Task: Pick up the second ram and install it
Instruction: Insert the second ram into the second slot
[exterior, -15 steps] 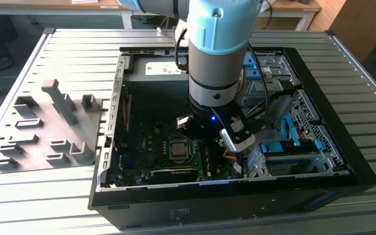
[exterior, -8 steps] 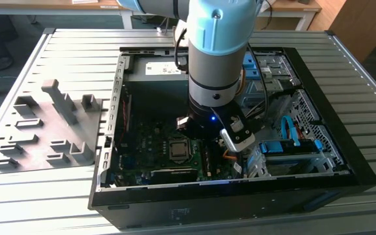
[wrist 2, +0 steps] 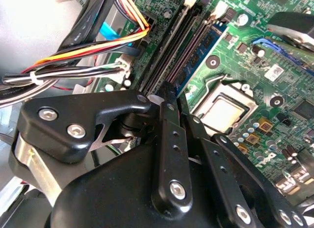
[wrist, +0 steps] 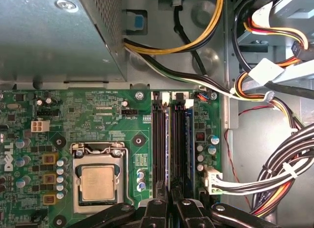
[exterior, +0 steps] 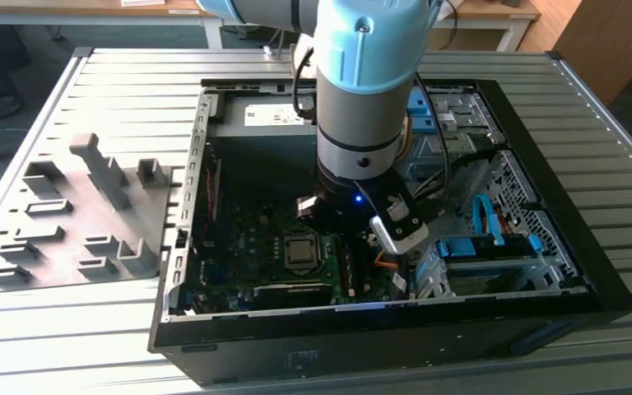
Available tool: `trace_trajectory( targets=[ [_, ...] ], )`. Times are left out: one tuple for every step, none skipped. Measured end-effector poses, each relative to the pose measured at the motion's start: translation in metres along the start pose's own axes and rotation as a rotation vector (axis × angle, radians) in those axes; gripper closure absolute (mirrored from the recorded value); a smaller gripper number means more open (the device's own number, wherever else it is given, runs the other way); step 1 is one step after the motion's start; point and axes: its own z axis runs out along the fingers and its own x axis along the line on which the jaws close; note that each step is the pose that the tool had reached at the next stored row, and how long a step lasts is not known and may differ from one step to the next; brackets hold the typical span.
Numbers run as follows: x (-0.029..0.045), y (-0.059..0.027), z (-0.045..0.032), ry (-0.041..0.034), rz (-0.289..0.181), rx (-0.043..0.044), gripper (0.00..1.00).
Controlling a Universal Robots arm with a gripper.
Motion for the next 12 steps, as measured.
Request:
trace_trajectory(
  targets=[
    [0.0, 0.0001, 0.0001, 0.0001, -0.001, 0.0002, 0.86],
    [0.0, 0.0002, 0.0003, 0.0002, -0.003, 0.0001, 0.86],
    [0.0, 0.0003, 0.0004, 0.0002, -0.004, 0.0001, 0.86],
    [0.0, 0.0004, 0.0006, 0.0002, -0.005, 0.0, 0.86],
    [0.0001, 0.0004, 0.0007, 0.0003, -0.006, -0.0001, 0.86],
    [0.0001, 0.0004, 0.0007, 0.0003, -0.006, 0.0, 0.86],
    [0.0001, 0.0004, 0.0009, 0.0003, -0.006, 0.0, 0.86],
    [0.0001, 0.0005, 0.0012, 0.0003, -0.006, 0.0001, 0.86],
    [0.0001, 0.0005, 0.0014, 0.0002, -0.006, 0.0004, 0.86],
    [0.0001, 0.0005, 0.0017, 0.0002, -0.006, 0.0008, 0.86],
    [0.0002, 0.0005, 0.002, 0.0002, -0.006, 0.0014, 0.86],
    [0.0004, 0.0004, 0.0022, 0.0002, -0.006, 0.0022, 0.86]
  ],
)
